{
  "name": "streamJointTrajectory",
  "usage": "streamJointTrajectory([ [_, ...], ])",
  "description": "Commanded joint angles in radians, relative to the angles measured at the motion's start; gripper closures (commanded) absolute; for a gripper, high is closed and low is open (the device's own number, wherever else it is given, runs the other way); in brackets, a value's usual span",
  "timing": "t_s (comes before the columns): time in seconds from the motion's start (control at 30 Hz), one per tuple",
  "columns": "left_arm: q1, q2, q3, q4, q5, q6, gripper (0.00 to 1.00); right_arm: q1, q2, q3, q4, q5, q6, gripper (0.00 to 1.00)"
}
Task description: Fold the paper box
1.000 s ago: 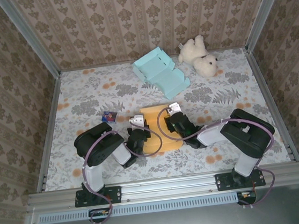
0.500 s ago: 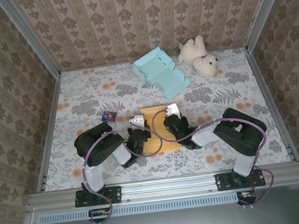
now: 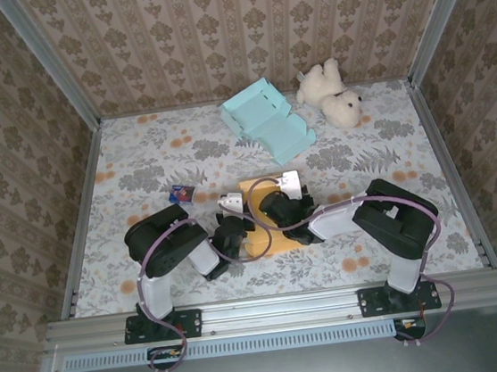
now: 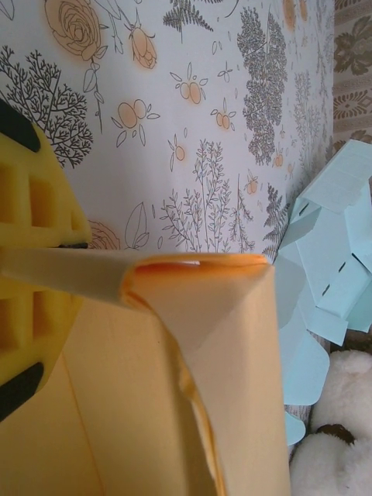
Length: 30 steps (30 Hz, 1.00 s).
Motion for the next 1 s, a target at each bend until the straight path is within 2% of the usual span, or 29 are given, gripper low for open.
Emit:
streamJointTrajectory([
  [0.0, 0.011, 0.002, -0.024, -0.031, -0.071, -0.015, 1.00, -0.013, 0.034, 0.025, -0.136, 0.152, 0.069, 0.70],
  [0.1, 0.013, 0.002, -0.025, -0.031, -0.073, -0.016, 1.00, -0.002, 0.046, 0.038, -0.137, 0.125, 0.093, 0.69],
  [0.23, 0.013, 0.002, -0.025, -0.031, -0.071, -0.015, 1.00, -0.002, 0.023, -0.041, 0.090, -0.075, 0.025, 0.65],
  [0.37, 0.014, 0.002, -0.024, -0.031, -0.068, -0.013, 1.00, 0.000, -0.006, -0.091, 0.212, -0.226, -0.019, 0.60],
  [0.57, 0.013, 0.004, -0.023, -0.031, -0.067, -0.015, 1.00, 0.015, -0.059, -0.151, 0.304, -0.344, -0.064, 0.52],
  [0.73, 0.012, 0.005, -0.020, -0.031, -0.064, -0.015, 1.00, 0.023, -0.132, -0.213, 0.355, -0.373, -0.068, 0.50],
  [0.97, 0.011, 0.007, -0.022, -0.031, -0.053, -0.016, 1.00, 0.024, -0.167, -0.208, 0.373, -0.286, -0.144, 0.53],
])
